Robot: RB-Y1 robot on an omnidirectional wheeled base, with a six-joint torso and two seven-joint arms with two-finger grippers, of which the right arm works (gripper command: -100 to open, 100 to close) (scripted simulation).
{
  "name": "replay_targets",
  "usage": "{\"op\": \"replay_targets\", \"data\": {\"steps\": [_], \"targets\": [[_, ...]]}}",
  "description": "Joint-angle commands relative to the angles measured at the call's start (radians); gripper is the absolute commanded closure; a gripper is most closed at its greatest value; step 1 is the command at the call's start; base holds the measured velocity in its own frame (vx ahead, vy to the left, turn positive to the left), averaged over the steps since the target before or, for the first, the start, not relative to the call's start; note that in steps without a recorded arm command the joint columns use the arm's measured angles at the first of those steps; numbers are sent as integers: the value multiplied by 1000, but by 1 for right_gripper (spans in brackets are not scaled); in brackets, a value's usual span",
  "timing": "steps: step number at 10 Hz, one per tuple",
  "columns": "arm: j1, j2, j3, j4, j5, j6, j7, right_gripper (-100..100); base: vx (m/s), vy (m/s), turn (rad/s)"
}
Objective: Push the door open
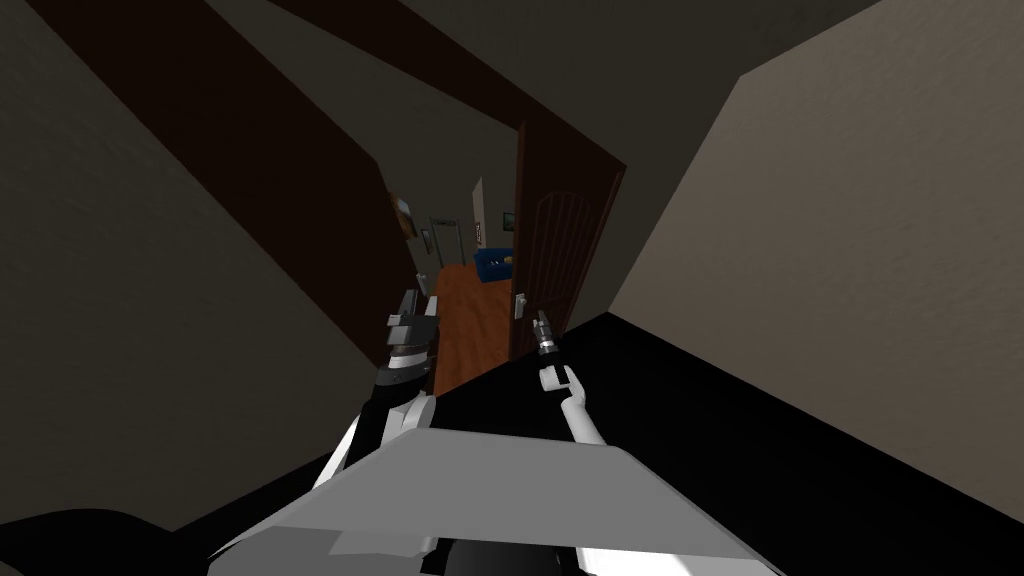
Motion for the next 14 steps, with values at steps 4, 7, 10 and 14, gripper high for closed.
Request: {"op": "replay_targets", "data": {"steps": [4,7,10,14], "targets": [[-96,2,21,147,-6,2,-6,-100,51,-74,50],[-123,5,28,209,-8,3,-7,-100,41,-63,28],[-177,11,41,291,-11,4,-9,-100,36,-55,35],[-226,19,54,382,-13,5,-10,-100,46,-68,40]]}}
